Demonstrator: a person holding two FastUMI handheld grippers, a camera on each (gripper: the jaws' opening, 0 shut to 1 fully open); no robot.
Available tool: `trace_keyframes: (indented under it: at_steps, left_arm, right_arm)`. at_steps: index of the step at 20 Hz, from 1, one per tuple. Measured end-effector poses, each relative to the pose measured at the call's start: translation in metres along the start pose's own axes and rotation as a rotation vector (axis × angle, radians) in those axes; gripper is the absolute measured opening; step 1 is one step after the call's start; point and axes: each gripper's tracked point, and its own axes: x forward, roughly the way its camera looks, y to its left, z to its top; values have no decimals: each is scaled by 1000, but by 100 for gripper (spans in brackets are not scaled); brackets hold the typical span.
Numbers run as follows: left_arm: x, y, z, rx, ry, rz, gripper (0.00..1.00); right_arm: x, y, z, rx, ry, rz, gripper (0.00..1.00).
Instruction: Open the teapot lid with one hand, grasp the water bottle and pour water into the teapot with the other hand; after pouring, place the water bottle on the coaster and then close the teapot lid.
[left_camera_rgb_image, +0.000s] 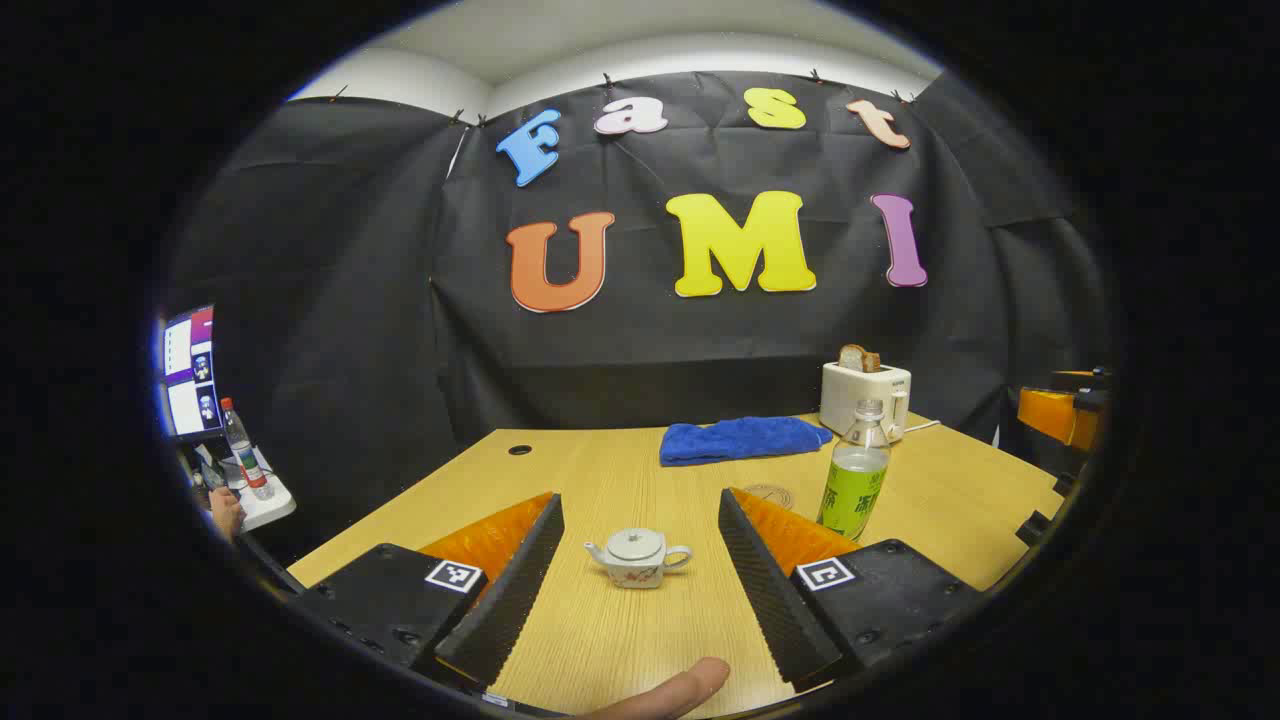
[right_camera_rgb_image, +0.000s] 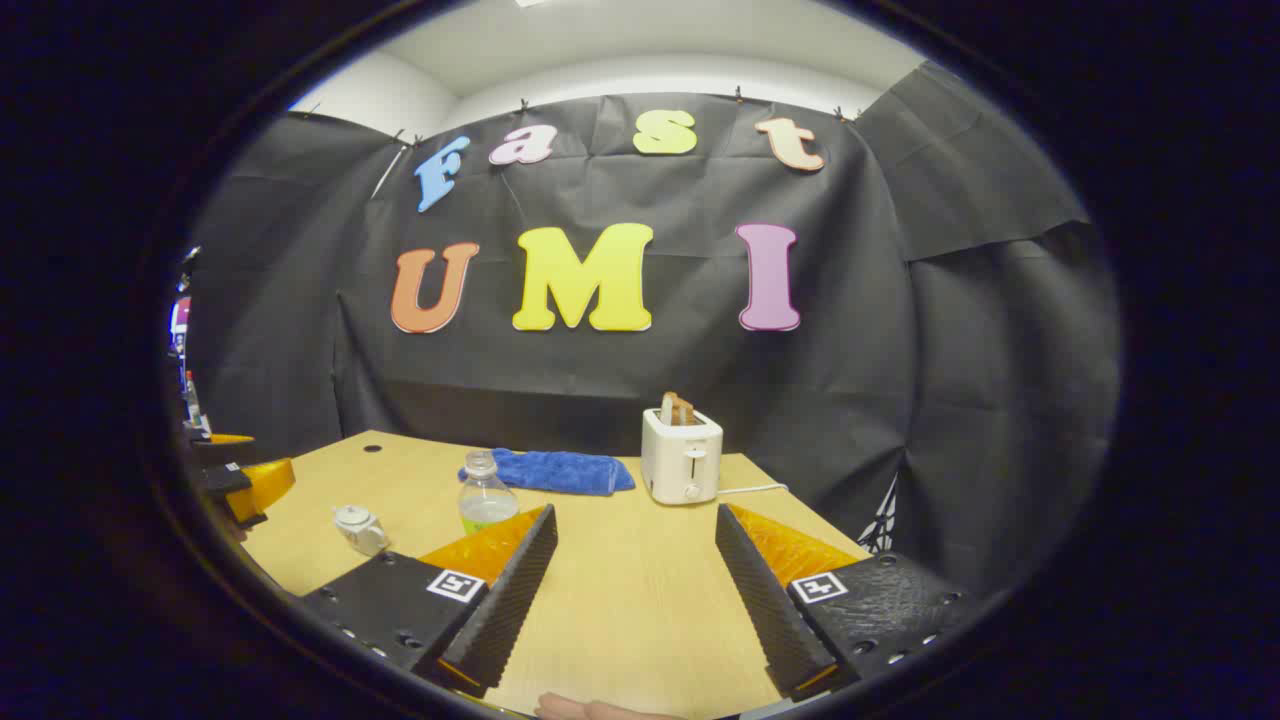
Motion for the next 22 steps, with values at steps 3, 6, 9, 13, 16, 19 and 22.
trace_keyframes:
  at_steps: [3,6,9,13,16,19,22]
  left_arm:
    - [1,7,2,-22,-8,10,98]
    - [-1,10,4,-35,-17,9,98]
    - [-2,10,9,-53,-31,-1,98]
    - [0,13,7,-46,-26,3,98]
    - [1,16,5,-45,-22,9,98]
    - [2,17,4,-46,-18,9,98]
    - [3,16,3,-44,-16,3,98]
  right_arm:
    - [0,-1,0,-4,2,-7,94]
    - [1,3,-2,-6,8,3,93]
    - [3,6,-6,-10,22,10,95]
    - [4,8,-8,-12,29,17,98]
    - [6,6,-10,-15,35,14,98]
    - [6,5,-10,-14,35,9,97]
    - [7,4,-11,-15,36,6,98]
